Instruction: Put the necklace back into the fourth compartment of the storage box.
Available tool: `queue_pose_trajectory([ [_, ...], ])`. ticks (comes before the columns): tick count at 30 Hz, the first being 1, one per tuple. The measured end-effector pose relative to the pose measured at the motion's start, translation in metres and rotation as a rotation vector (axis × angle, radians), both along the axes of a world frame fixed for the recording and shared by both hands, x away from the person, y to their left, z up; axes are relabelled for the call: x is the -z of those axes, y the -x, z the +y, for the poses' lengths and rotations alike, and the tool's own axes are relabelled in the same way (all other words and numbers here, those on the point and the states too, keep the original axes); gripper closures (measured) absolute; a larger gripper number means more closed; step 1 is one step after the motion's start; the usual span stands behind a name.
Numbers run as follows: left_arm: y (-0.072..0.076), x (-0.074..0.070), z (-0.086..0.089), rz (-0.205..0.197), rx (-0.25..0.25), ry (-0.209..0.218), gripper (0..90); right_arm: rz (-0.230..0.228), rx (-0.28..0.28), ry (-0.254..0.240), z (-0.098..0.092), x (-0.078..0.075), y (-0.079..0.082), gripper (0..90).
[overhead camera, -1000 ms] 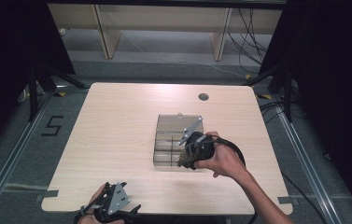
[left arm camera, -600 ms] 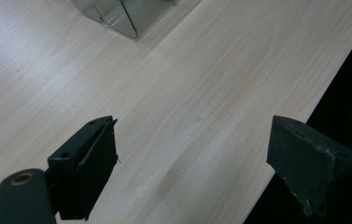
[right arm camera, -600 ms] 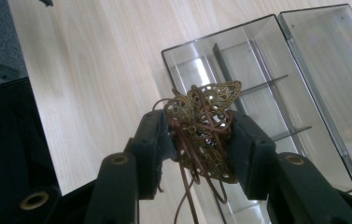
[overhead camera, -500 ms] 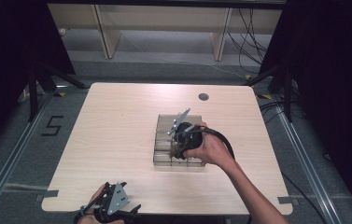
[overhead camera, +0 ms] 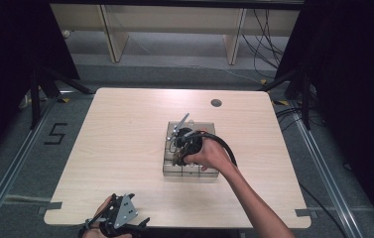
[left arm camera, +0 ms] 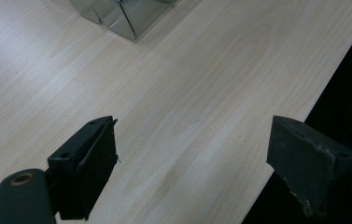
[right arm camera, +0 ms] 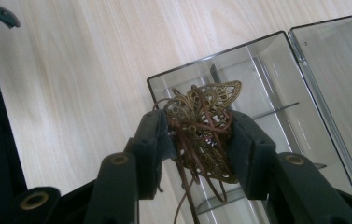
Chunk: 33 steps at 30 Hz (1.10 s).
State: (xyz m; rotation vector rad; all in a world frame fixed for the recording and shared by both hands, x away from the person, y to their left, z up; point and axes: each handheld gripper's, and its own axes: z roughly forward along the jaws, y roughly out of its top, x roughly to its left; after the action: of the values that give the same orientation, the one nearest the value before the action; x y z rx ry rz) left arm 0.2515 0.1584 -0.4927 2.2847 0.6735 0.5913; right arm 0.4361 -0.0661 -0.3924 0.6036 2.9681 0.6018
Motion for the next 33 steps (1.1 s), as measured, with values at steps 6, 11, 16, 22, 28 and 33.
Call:
queue_pose_trajectory([
  [6, 0.0, -0.001, 0.0, -0.002, -0.001, -0.002, 15.4, 0.004, 0.004, 0.018, 0.007, 0.008, -0.006, 58.7],
  [11, 0.0, -0.001, 0.001, 0.0, 0.002, -0.004, 15.4, 0.017, 0.009, 0.023, 0.012, 0.015, -0.011, 58.7],
  [16, 0.0, -0.001, 0.001, -0.002, 0.006, -0.003, 15.4, 0.021, 0.015, 0.041, 0.018, 0.021, -0.014, 58.7],
  [22, 0.0, -0.002, 0.001, -0.002, 0.007, -0.003, 15.4, 0.036, 0.022, 0.062, 0.023, 0.03, -0.019, 58.7],
  [28, 0.0, -0.002, 0.001, -0.006, 0.002, 0.002, 15.4, 0.037, 0.021, 0.084, 0.026, 0.038, -0.023, 58.7],
  [33, 0.0, -0.002, 0.001, -0.004, 0.004, 0.003, 15.4, 0.046, 0.03, 0.085, 0.027, 0.044, -0.026, 58.7],
])
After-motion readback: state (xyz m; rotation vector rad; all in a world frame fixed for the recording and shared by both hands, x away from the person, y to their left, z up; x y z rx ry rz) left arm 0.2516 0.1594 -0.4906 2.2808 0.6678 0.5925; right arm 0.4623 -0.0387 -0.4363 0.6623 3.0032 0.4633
